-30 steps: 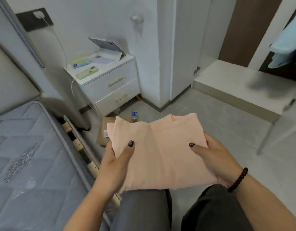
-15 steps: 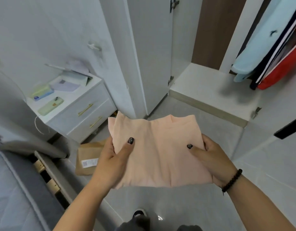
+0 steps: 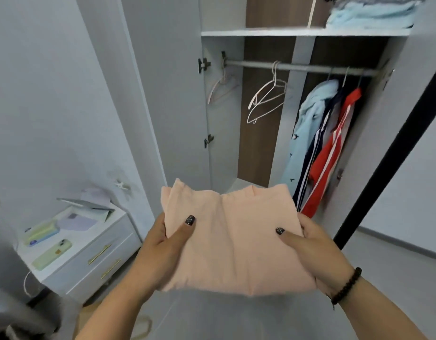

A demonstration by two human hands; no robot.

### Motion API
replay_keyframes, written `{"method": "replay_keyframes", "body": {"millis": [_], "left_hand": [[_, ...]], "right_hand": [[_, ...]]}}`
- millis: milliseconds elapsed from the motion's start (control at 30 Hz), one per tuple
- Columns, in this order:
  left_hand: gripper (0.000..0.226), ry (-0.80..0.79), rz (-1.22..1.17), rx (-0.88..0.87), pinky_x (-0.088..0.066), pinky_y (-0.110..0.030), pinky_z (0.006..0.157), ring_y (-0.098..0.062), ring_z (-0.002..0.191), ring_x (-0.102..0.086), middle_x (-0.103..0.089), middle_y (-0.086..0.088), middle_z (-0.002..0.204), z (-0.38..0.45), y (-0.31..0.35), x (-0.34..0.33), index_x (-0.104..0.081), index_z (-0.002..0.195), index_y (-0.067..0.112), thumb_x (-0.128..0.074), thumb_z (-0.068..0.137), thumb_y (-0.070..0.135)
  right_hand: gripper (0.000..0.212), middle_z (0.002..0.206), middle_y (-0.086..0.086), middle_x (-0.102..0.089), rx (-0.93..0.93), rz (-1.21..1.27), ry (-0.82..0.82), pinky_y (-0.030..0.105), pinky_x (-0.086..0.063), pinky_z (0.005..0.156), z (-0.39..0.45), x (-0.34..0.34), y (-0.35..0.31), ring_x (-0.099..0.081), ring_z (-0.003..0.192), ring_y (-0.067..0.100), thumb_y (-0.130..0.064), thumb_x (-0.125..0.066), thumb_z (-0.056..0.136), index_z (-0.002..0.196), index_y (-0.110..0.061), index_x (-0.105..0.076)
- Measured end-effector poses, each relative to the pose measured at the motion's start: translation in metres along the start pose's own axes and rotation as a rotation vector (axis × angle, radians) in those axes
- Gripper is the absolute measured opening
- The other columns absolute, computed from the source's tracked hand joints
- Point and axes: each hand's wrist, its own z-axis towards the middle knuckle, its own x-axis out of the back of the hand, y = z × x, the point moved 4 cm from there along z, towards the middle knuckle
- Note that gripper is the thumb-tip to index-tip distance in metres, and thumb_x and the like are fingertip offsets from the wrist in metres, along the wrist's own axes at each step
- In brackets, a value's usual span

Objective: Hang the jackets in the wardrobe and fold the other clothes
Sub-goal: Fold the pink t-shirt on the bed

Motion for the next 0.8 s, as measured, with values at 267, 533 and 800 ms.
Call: {"method": "replay_keyframes", "body": {"millis": [267, 533, 800], "left_hand": [[0.047, -0.102, -0.035, -0.121, -0.053, -0.035, 0.083, -0.009, 0.097, -0.07, -0.072, 0.013, 0.108, 0.012, 0.085, -0.031, -0.062, 0.114, 0.039, -0.065, 0.073, 0.06], [0.031, -0.136, -0.014, -0.19, -0.053, -0.033, 0.081, -0.007, 0.093, -0.07, -0.073, 0.015, 0.104, 0.06, 0.131, -0.037, -0.06, 0.116, 0.034, -0.064, 0.088, 0.049], [0.031, -0.125, -0.011, -0.262, -0.051, -0.028, 0.075, -0.005, 0.091, -0.07, -0.072, 0.018, 0.103, 0.169, 0.169, -0.023, -0.058, 0.116, 0.037, -0.062, 0.088, 0.048]], "right_hand": [[0.023, 0.092, -0.015, -0.073, 0.187, -0.07, 0.048, 0.03, -0.054, 0.071, -0.017, 0.042, -0.099, -0.07, 0.083, 0.007, -0.014, -0.061, 0.091, 0.101, -0.034, -0.063], [0.024, 0.092, -0.011, -0.074, 0.248, -0.041, 0.106, 0.031, -0.056, 0.071, 0.016, 0.041, -0.139, -0.071, 0.083, 0.011, -0.005, -0.059, 0.091, 0.101, -0.027, -0.064], [0.023, 0.086, -0.014, -0.073, 0.331, -0.051, 0.15, 0.015, -0.05, 0.052, 0.109, 0.018, -0.183, -0.07, 0.072, 0.004, -0.005, -0.057, 0.092, 0.101, -0.025, -0.064]]}}
